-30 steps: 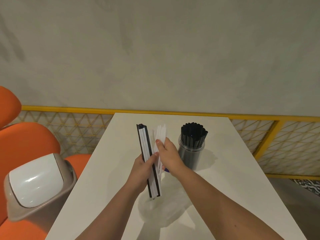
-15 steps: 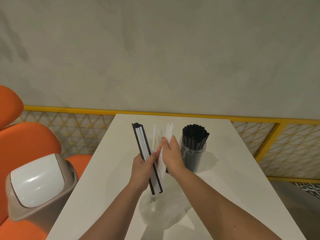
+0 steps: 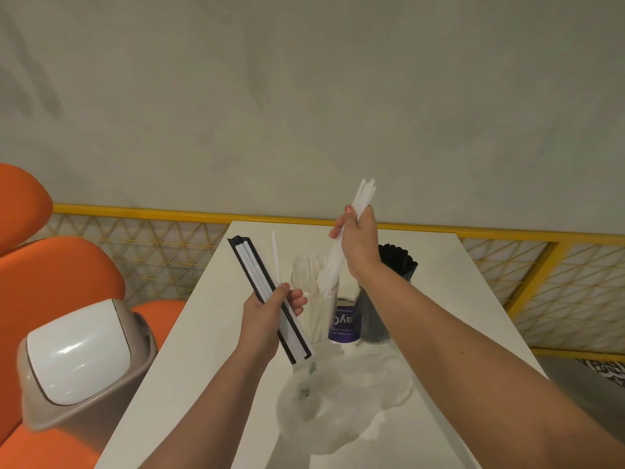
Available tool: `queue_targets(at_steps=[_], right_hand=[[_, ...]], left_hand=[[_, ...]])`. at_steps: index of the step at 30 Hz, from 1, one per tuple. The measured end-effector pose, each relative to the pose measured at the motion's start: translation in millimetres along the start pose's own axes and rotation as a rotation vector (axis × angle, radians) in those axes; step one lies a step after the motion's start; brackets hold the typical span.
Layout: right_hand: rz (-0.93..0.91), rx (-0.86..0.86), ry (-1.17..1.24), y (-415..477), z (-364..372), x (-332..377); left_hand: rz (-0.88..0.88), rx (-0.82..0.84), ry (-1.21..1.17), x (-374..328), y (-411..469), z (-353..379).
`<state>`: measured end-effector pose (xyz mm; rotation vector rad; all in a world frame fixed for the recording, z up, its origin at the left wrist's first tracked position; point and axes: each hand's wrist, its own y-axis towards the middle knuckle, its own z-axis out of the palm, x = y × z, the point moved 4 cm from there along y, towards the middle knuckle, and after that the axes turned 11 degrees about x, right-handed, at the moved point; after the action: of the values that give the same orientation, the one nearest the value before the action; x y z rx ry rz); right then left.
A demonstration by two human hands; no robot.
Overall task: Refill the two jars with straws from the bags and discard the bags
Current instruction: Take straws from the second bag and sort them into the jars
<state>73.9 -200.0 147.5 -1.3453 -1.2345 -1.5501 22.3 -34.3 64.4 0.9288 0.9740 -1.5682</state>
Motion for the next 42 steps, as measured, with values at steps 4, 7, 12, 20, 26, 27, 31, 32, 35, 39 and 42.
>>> queue_targets(at_steps=[4,7,12,20,26,27,31,32,35,39,42], right_hand=[[-0.108,-0.068,-0.028,10,5,-1],[-0.087,-0.026,-0.090,6,11,-22],[0.039,0.144,-0.238,0,20,-57],[0.073,0.279,-0.500,-9,22,-79],[-0.252,0.169,-0.546,-14,24,-35],[-0.298,0.169,-0.584,-15,25,-29],[-0.366,0.181,-0.511,-29,28,-13],[-0.332,0.192,-0.456,-33,29,-10],[-0.120,0.331,-0.393,-43,38,-7],[0.202,0.527,-0.348,-56,41,-8],[0.265,0.528,-0.307,-55,30,-8]], left_hand=[[0.006,-0.007,0.004,-2,3,-3],[-0.002,-0.014,0.002,0,2,-5],[-0.012,-0.019,0.005,4,3,-7],[-0.006,0.011,0.002,6,7,-9],[-0.035,0.052,0.028,5,4,-2],[-0.039,0.061,0.033,4,3,-1],[-0.044,0.131,0.010,1,-1,8],[-0.044,0.156,0.007,-1,-3,11],[-0.051,0.242,0.033,-4,-7,21],[-0.083,0.292,0.070,-7,-10,32],[-0.116,0.362,0.118,-6,-11,35]])
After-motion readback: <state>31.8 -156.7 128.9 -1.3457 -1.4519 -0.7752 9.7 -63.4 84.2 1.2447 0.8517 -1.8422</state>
